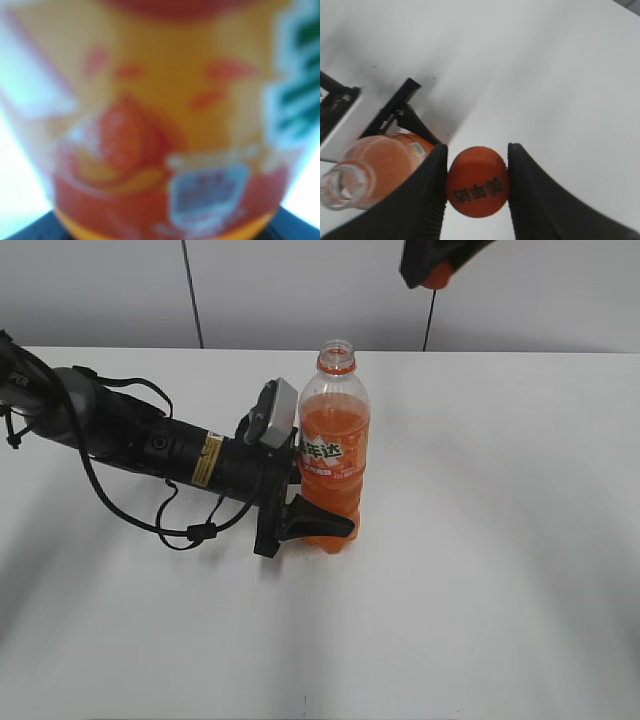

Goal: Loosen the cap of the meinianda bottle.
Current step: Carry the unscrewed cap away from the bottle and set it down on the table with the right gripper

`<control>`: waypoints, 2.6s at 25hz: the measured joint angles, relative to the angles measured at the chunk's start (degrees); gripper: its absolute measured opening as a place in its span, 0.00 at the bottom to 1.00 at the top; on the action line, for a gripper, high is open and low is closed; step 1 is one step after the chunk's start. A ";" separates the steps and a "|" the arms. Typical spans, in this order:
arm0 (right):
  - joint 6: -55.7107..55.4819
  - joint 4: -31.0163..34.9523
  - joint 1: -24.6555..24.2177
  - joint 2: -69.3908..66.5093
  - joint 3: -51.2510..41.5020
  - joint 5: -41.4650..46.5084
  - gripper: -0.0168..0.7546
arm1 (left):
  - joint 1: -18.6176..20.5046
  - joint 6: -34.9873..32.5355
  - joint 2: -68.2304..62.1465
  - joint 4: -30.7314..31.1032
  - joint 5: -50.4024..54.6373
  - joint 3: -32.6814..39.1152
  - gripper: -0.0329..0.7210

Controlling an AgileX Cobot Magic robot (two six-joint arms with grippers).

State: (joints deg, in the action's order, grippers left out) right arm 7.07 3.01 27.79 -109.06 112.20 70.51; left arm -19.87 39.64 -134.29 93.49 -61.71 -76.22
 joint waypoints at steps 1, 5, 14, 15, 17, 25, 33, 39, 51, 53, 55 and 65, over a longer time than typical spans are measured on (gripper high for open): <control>-0.49 0.00 -1.50 0.00 -0.93 0.00 0.37 | 0.00 0.00 0.00 0.00 0.00 0.00 0.58; -1.57 0.17 -6.79 0.81 -8.15 -0.63 0.37 | 0.00 0.00 0.00 0.00 0.00 0.00 0.58; -1.70 8.40 -21.22 9.35 -39.16 -20.62 0.37 | 0.00 0.00 0.00 0.00 -0.05 0.00 0.58; -1.77 8.81 -22.96 9.71 -42.64 -22.52 0.37 | 0.00 0.00 0.00 0.00 -0.05 0.00 0.58; -1.77 9.02 -25.77 9.88 -48.68 -26.29 0.37 | 0.00 0.00 0.00 0.00 -0.11 0.00 0.58; -1.77 9.47 -30.01 9.15 -59.66 -37.41 0.37 | 0.00 0.00 0.00 0.00 -0.11 0.00 0.58; -1.59 9.48 -30.01 4.30 -59.68 -38.90 0.37 | 0.00 0.00 0.00 0.00 -0.11 0.00 0.58; -1.51 9.11 -30.01 3.93 -59.68 -39.45 0.37 | 0.00 0.00 0.00 0.00 -0.11 0.00 0.58; -1.49 8.93 -30.01 0.95 -59.68 -39.95 0.37 | 0.00 0.00 0.00 0.00 -0.11 0.00 0.58; -1.49 8.93 -30.01 0.95 -59.73 -39.95 0.37 | 0.00 0.00 0.00 0.00 -0.11 0.00 0.58; -1.49 8.93 -30.01 0.95 -59.73 -39.95 0.37 | 0.00 0.00 0.00 0.00 -0.11 0.00 0.58; -1.49 8.93 -30.01 0.89 -59.75 -39.89 0.56 | 0.00 0.00 0.00 0.00 -0.11 0.00 0.58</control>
State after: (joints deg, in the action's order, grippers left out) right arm 5.58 11.94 -2.22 -108.17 52.45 30.62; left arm -19.87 39.64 -134.29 93.49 -61.82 -76.22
